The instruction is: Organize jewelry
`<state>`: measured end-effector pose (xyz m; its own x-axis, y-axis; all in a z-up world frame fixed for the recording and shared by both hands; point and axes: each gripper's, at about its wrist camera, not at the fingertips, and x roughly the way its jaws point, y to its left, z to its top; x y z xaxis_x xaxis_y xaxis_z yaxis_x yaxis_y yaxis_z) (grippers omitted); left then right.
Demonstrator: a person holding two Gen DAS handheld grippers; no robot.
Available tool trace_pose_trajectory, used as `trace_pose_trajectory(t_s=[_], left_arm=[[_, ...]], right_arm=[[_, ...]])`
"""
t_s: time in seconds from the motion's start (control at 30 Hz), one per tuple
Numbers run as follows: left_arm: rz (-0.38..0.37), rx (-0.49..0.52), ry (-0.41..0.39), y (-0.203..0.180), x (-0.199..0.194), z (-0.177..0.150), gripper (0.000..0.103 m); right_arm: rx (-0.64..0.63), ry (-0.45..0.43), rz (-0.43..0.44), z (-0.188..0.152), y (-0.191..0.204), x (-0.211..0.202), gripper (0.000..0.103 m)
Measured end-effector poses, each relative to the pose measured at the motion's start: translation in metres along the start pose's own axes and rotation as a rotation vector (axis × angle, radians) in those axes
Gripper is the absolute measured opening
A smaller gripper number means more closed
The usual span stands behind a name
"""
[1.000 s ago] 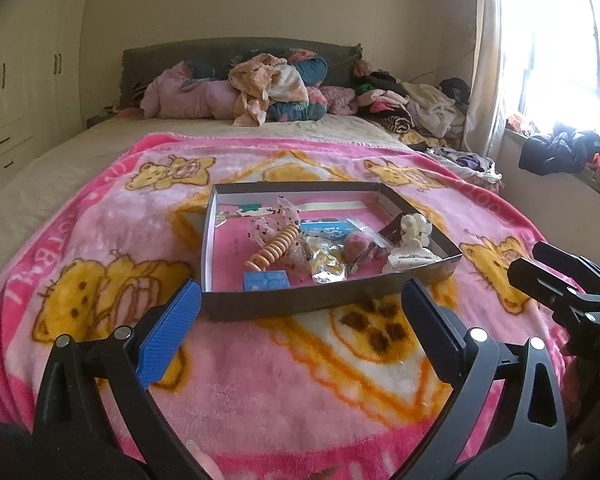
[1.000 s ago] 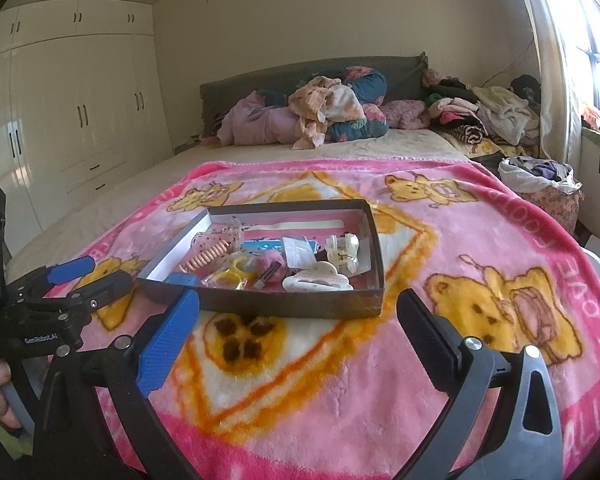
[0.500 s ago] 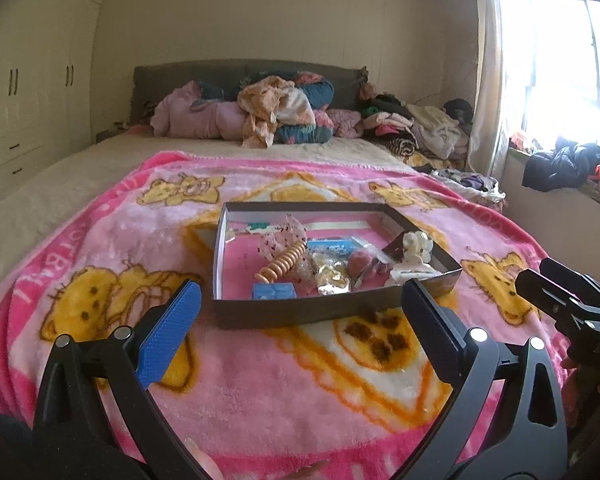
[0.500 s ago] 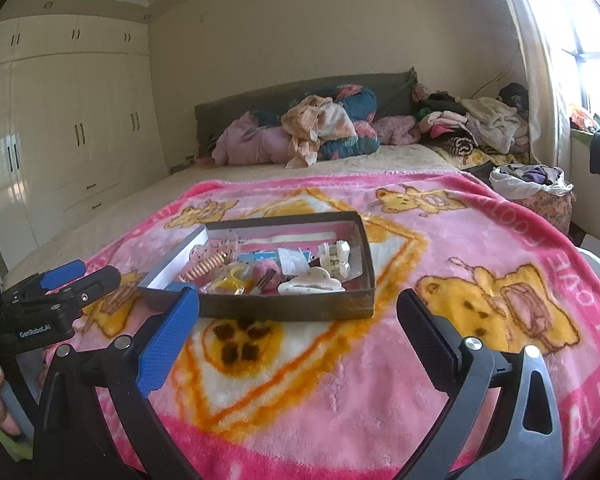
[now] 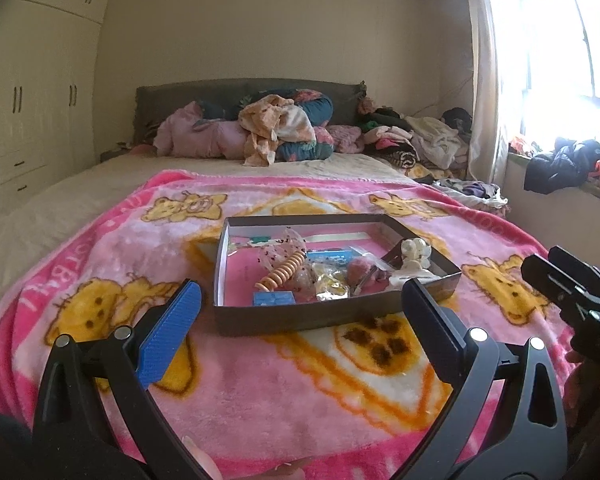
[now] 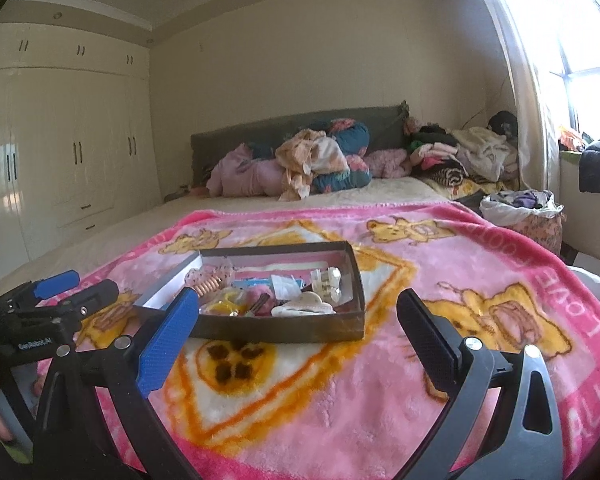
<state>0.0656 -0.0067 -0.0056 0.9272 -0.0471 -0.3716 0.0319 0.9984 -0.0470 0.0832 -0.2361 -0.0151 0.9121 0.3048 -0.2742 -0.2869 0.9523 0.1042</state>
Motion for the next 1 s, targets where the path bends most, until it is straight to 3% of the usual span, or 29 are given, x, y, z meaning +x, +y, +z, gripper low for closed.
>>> trace_pose_trajectory(t_s=[0.37, 1.0], left_arm=[[0.007, 0.014, 0.006, -0.005, 0.008, -0.019, 0.092], [0.019, 0.008, 0.033, -0.004, 0.017, -0.029, 0.092]], right_arm=[[0.000, -0.020, -0.041, -0.028, -0.007, -0.004, 0.096], [-0.012, -0.026, -0.041, -0.033, -0.009, 0.001, 0.096]])
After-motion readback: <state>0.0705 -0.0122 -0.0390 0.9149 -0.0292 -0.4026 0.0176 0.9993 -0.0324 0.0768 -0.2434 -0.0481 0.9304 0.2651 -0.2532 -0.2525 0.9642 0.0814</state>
